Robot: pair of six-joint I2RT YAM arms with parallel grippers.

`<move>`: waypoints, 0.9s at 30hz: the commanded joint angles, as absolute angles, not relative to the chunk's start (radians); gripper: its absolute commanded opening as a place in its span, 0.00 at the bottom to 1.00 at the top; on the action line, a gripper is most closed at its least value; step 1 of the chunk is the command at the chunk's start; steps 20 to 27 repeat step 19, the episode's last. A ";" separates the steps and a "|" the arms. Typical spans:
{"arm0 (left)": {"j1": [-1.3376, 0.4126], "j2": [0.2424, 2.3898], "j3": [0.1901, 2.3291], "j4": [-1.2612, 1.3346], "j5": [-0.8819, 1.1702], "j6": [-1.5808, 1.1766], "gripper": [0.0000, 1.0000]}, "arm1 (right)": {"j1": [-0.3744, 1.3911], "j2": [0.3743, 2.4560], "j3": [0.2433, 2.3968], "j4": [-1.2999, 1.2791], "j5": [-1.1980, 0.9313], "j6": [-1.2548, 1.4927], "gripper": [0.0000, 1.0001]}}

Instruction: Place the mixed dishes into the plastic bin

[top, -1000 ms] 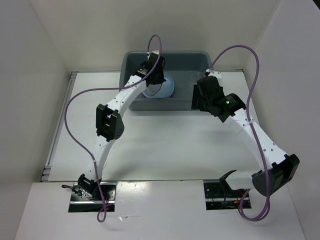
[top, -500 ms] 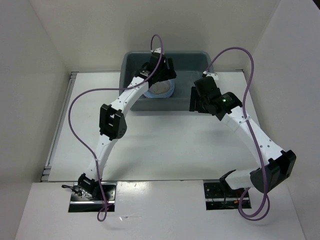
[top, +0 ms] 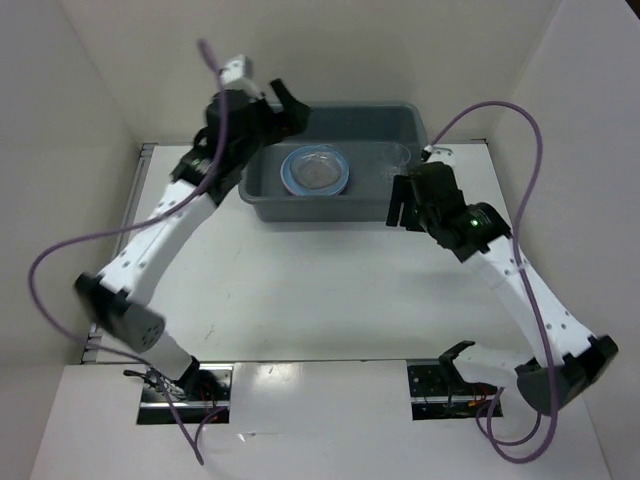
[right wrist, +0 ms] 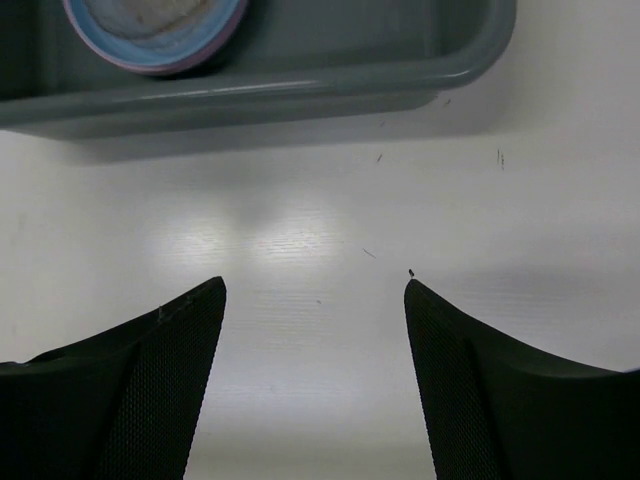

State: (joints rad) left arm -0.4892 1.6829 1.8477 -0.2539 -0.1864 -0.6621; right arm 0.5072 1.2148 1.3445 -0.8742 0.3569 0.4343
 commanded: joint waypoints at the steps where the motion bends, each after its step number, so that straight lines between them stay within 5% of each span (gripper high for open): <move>1: -0.451 1.504 1.650 -0.181 -0.307 -0.678 1.00 | 0.515 1.069 1.306 -0.763 0.373 0.451 0.78; 6: -0.439 1.300 1.380 -0.325 -0.354 -0.709 1.00 | 0.515 0.824 1.186 -0.689 0.364 0.494 0.82; 11: -0.439 1.039 1.123 -0.353 -0.432 -0.782 1.00 | 0.515 0.628 1.100 -0.652 0.399 0.572 1.00; 19: -0.439 0.825 0.967 -0.502 -0.518 -0.871 1.00 | 0.506 0.358 0.986 -0.664 0.537 0.695 1.00; 27: -0.439 0.825 0.967 -0.502 -0.518 -0.871 1.00 | 0.506 0.358 0.986 -0.664 0.537 0.695 1.00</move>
